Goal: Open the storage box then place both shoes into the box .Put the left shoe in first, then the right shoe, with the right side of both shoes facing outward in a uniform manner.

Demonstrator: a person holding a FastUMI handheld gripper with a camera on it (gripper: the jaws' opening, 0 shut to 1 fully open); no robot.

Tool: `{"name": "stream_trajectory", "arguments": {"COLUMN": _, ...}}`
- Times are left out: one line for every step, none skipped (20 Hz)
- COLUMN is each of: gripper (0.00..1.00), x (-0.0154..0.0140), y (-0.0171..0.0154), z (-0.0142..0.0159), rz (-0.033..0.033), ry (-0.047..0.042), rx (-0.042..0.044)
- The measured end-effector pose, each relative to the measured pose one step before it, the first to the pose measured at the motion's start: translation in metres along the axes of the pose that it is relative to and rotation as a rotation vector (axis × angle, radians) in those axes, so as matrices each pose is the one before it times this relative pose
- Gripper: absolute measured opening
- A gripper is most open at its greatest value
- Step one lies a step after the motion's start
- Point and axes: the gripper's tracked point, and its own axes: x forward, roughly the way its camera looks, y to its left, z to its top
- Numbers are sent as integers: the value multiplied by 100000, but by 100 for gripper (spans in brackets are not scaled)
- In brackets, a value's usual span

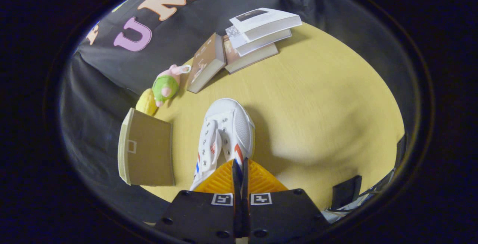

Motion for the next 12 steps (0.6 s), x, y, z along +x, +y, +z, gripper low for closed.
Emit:
{"name": "stream_trajectory", "arguments": {"gripper": 3, "x": -272, "y": 763, "z": 379, "rz": 982, "ry": -1289, "rx": -59}}
{"name": "stream_trajectory", "arguments": {"gripper": 3, "x": -312, "y": 892, "z": 131, "rz": 1031, "ry": 312, "rx": -1135}}
{"name": "stream_trajectory", "arguments": {"gripper": 3, "x": -446, "y": 887, "z": 383, "rz": 1004, "ry": -910, "rx": -740}}
{"name": "stream_trajectory", "arguments": {"gripper": 4, "x": -337, "y": 862, "z": 120, "rz": 570, "ry": -798, "rx": -716}}
{"name": "stream_trajectory", "arguments": {"gripper": 4, "x": -321, "y": 902, "z": 128, "rz": 306, "ry": -464, "rx": -551}}
{"name": "stream_trajectory", "arguments": {"gripper": 3, "x": -267, "y": 999, "z": 176, "rz": 538, "ry": -175, "rx": -717}}
{"name": "stream_trajectory", "arguments": {"gripper": 3, "x": -283, "y": 1109, "z": 261, "rz": 443, "ry": -1470, "rx": -663}}
{"name": "stream_trajectory", "arguments": {"gripper": 3, "x": -87, "y": 1060, "z": 78, "rz": 766, "ry": -205, "rx": -1158}}
{"name": "stream_trajectory", "arguments": {"gripper": 3, "x": -158, "y": 1196, "z": 70, "rz": 913, "ry": -469, "rx": -507}}
{"name": "stream_trajectory", "arguments": {"gripper": 3, "x": -118, "y": 1205, "z": 36, "rz": 994, "ry": -440, "rx": -114}}
{"name": "stream_trajectory", "arguments": {"gripper": 3, "x": -272, "y": 1092, "z": 141, "rz": 610, "ry": -926, "rx": 206}}
{"name": "stream_trajectory", "arguments": {"gripper": 3, "x": 143, "y": 1292, "z": -3, "rz": 928, "ry": 598, "rx": -905}}
